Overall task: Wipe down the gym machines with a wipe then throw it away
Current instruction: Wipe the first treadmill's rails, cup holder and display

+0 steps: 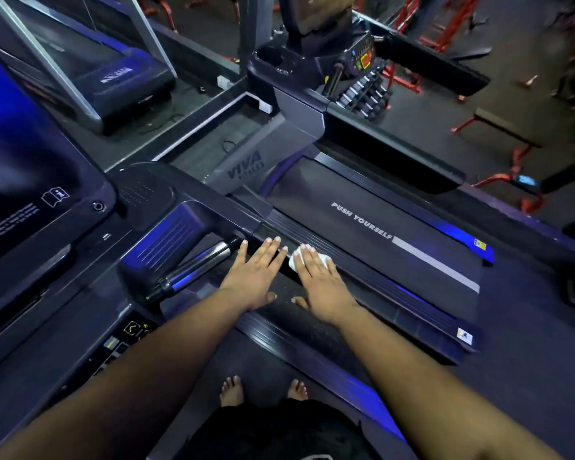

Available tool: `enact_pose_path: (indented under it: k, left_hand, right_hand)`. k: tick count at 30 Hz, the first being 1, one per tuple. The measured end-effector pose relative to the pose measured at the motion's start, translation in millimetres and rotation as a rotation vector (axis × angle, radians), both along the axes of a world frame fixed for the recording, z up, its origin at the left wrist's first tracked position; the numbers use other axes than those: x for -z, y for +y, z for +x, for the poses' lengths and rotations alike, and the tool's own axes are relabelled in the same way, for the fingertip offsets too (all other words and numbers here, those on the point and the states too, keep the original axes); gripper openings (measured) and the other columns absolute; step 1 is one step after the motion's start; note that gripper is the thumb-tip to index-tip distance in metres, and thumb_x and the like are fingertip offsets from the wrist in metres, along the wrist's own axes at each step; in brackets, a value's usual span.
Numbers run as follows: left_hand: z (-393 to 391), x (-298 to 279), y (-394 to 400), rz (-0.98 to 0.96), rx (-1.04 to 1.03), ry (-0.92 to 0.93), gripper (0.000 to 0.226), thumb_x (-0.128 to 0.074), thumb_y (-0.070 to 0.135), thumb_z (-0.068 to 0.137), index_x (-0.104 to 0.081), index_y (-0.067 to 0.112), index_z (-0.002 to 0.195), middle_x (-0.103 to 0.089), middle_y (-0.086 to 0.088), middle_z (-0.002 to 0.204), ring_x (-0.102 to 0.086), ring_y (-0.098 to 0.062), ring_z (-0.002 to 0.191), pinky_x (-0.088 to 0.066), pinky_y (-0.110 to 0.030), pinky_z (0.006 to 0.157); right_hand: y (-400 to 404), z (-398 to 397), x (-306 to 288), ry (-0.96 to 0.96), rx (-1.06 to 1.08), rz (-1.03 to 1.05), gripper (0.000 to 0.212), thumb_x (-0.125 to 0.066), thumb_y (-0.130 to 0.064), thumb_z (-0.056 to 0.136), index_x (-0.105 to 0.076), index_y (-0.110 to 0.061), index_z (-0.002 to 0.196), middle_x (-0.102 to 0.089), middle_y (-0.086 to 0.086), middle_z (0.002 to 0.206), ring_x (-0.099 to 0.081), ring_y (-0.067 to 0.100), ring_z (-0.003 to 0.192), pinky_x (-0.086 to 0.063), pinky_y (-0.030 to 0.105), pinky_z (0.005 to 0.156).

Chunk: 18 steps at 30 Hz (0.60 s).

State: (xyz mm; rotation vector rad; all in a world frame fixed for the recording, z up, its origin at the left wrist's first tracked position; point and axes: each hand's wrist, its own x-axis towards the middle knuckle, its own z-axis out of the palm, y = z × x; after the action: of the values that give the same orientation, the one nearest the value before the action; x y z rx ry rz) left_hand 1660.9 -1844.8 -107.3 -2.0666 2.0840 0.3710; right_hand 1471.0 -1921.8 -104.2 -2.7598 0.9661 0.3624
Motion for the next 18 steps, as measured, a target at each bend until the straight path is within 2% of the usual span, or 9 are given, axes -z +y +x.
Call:
enact_pose_path:
  k: [3,5,8,11,14,18]
  left_hand:
    - [-5.6,1.3,1.5,0.012,0.007,-0.002,0.110,-0.063,0.054,0.093,0.015,0.017,0.161,0.026,-0.007,0.168,0.020,-0.021,0.156,0.004,-0.063,0.123]
    - [-11.1,2.2,2.2,0.011,-0.008,0.011,0.111,-0.064,0.053,0.093,0.016,0.018,0.161,0.026,-0.007,0.168,0.020,-0.022,0.156,0.004,-0.063,0.123]
    - [-20.3,3.6,2.5,0.007,-0.022,0.030,0.111,-0.065,0.052,0.094,0.017,0.020,0.161,0.027,-0.007,0.167,0.020,-0.022,0.156,0.003,-0.065,0.123]
    - [-35.6,5.1,3.1,0.006,-0.049,0.034,0.111,-0.065,0.051,0.094,0.019,0.022,0.160,0.028,-0.007,0.167,0.022,-0.023,0.155,0.002,-0.065,0.122]
    - [-57.8,6.6,3.4,0.006,-0.083,0.034,0.109,-0.065,0.050,0.094,0.020,0.025,0.160,0.029,-0.007,0.167,0.022,-0.023,0.155,0.002,-0.066,0.122]
    - [-90.6,4.7,10.7,0.017,-0.108,0.022,0.107,-0.064,0.049,0.094,0.016,0.027,0.161,0.027,-0.008,0.167,0.020,-0.022,0.156,0.002,-0.066,0.122]
  right_hand:
    - [2.6,-20.5,1.0,0.017,-0.018,-0.031,0.100,-0.061,-0.043,0.097,0.013,-0.017,0.161,0.023,0.002,0.166,0.023,0.018,0.153,0.003,0.046,0.126]
    - [7.0,-57.1,10.7,-0.005,-0.008,-0.055,0.099,-0.061,-0.043,0.096,0.009,-0.017,0.162,0.021,0.000,0.167,0.020,0.018,0.154,-0.002,0.048,0.127]
    - [19.5,-128.4,22.2,-0.044,0.060,-0.090,0.101,-0.071,-0.039,0.088,-0.007,-0.015,0.162,0.008,0.002,0.169,0.005,0.019,0.157,-0.014,0.050,0.125]
    - [19.4,-164.9,27.8,0.012,0.022,-0.127,0.103,-0.075,-0.038,0.084,-0.012,-0.012,0.162,-0.004,0.006,0.170,-0.006,0.023,0.157,-0.015,0.048,0.125]
    - [1.5,-142.0,25.1,-0.017,-0.054,-0.154,0.098,-0.067,-0.035,0.091,-0.004,-0.012,0.162,0.004,0.006,0.169,0.003,0.023,0.156,-0.005,0.046,0.124]
    - [-14.5,-114.1,13.3,-0.019,-0.122,-0.043,0.088,-0.053,-0.031,0.101,0.012,-0.016,0.159,0.021,0.001,0.166,0.019,0.019,0.154,0.002,0.044,0.126]
